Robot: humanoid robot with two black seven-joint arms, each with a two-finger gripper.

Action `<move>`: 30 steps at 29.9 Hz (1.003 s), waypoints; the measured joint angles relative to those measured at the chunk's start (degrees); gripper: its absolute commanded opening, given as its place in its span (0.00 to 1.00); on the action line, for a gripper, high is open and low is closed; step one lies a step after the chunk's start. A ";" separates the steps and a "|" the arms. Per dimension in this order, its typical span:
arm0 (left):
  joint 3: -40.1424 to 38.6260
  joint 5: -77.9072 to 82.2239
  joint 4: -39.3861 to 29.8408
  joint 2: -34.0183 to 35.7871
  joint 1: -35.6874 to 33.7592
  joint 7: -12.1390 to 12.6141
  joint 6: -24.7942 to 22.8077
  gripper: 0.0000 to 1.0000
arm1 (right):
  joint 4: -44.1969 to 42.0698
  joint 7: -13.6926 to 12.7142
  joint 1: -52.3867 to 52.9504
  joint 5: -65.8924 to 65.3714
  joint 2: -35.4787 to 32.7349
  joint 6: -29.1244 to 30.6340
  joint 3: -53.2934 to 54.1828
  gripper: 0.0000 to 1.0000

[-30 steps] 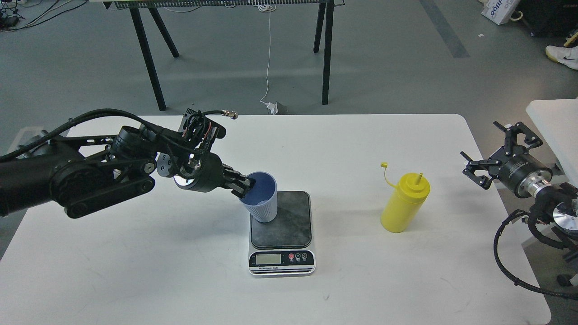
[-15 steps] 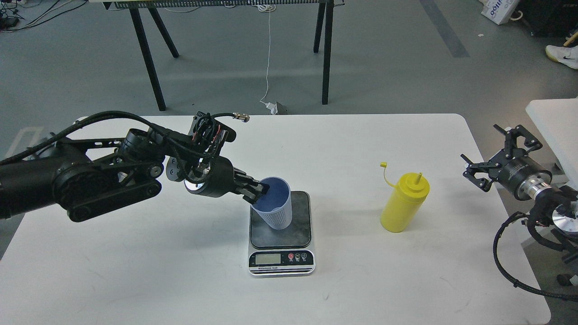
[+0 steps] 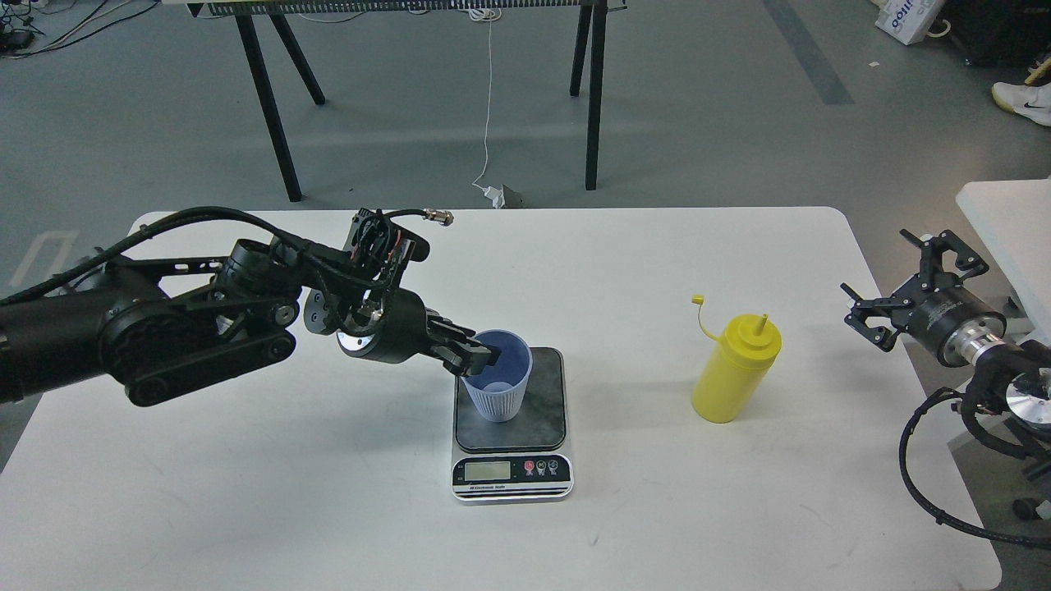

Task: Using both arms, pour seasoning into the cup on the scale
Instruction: 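Open the left gripper and withdraw it from the cup, then move the right gripper down to the yellow bottle and grasp it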

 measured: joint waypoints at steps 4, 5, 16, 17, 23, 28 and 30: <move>-1.61 -3.00 0.22 0.52 -0.23 -0.38 0.00 0.94 | 0.17 -0.53 0.04 0.00 0.00 0.00 -0.31 0.99; -2.31 -4.04 0.39 0.66 -0.53 -0.48 0.00 0.97 | 0.36 -0.66 0.24 0.00 0.00 0.00 -0.38 0.99; -8.52 -24.93 14.45 3.53 -5.56 -0.82 0.01 0.99 | 0.90 -14.69 11.12 0.58 -1.61 0.00 0.59 0.99; -8.85 -27.92 15.91 4.46 -5.69 -0.85 0.01 0.99 | 0.90 -16.85 12.04 0.98 -1.86 0.00 1.33 0.99; -10.34 -43.34 23.65 8.47 -5.41 -3.15 0.02 0.99 | 4.89 -25.15 10.30 12.06 -4.51 0.00 5.83 0.99; -11.08 -50.95 30.43 9.55 -5.05 -6.33 0.02 0.99 | 16.02 -25.70 -1.61 26.10 -11.23 0.00 6.12 0.99; -11.12 -52.37 32.33 9.55 -4.79 -6.78 0.02 0.99 | 19.59 -25.71 -6.86 30.08 -13.31 0.00 6.12 0.99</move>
